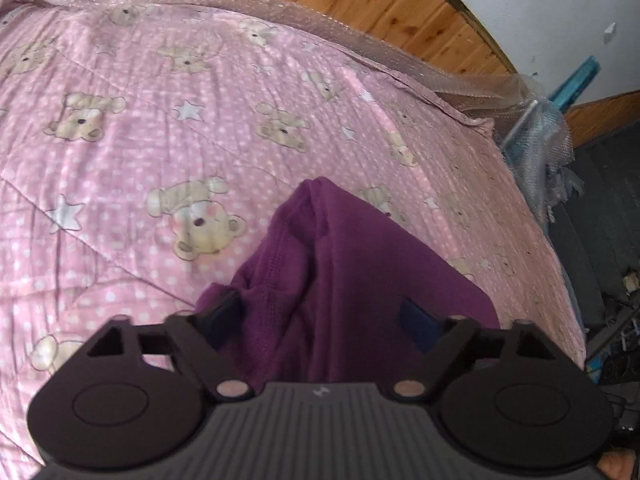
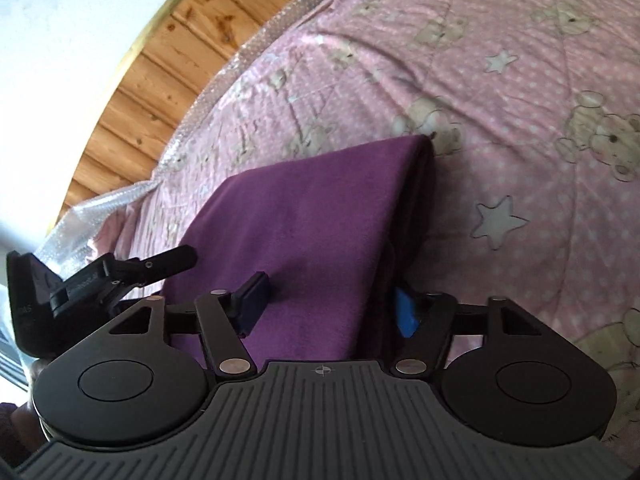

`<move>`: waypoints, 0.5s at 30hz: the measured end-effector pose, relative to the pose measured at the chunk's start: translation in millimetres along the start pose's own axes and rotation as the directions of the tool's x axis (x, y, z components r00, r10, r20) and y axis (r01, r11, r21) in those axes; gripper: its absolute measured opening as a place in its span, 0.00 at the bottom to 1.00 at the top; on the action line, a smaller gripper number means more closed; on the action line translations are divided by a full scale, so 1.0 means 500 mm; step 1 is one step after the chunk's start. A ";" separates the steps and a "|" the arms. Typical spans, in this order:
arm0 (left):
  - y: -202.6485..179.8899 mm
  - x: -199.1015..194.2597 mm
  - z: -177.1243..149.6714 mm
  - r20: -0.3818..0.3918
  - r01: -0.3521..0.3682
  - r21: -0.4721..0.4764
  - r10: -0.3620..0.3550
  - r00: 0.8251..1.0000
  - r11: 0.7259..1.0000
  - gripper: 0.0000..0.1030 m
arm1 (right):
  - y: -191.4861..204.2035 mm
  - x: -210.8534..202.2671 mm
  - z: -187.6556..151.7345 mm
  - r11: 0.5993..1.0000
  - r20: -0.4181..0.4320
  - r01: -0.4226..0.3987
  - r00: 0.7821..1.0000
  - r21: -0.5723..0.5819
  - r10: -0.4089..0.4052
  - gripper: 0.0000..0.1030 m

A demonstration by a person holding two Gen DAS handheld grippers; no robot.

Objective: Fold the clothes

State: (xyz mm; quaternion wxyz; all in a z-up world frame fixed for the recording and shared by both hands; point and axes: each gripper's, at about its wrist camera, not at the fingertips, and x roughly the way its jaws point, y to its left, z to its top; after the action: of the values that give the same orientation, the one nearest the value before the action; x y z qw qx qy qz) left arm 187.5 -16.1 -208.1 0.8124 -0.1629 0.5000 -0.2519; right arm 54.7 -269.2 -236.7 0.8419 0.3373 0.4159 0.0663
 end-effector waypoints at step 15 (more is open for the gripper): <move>-0.076 0.002 0.226 0.213 -0.006 -0.307 0.075 0.974 0.952 0.10 | 0.172 0.016 0.401 0.878 -0.103 -0.037 0.995 -0.477 -0.015 0.20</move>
State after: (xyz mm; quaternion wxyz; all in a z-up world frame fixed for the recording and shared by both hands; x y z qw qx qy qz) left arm 279.5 -46.6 -138.6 0.8334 -0.3030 0.4420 -0.1351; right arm 223.6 -303.2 -103.1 0.8761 0.1173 0.4278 0.1892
